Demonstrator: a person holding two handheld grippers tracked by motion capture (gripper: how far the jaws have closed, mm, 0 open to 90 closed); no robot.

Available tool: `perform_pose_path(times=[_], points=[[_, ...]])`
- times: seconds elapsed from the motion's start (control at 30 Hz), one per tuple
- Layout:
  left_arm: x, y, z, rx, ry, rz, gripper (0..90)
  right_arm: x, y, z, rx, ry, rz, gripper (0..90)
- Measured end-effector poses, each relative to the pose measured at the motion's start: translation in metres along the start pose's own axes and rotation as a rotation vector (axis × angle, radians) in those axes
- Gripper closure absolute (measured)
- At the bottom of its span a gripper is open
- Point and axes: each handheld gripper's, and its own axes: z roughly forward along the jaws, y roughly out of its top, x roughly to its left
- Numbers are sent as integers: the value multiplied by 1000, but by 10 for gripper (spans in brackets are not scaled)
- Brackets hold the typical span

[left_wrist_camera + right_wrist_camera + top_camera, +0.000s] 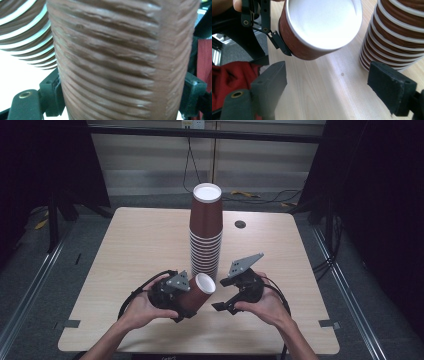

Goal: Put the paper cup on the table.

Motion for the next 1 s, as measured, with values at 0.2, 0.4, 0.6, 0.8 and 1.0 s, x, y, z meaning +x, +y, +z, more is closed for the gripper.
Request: perform_pose_path(times=[0.2,0.4,0.6,0.8,1.0], points=[[1,10,5,79,10,37,159,3,0,3,41,2,-34,149],[1,11,13,130,16,40,159,0,-4,8,85,2,-26,149],[-2,12,18,163,12,64,159,-2,-6,10,124,9,-48,161],[-10,13,24,186,14,90,159,-3,-6,13,162,16,-70,172],[-13,14,29,221,18,95,159,-1,-5,18,183,51,-93,165]])
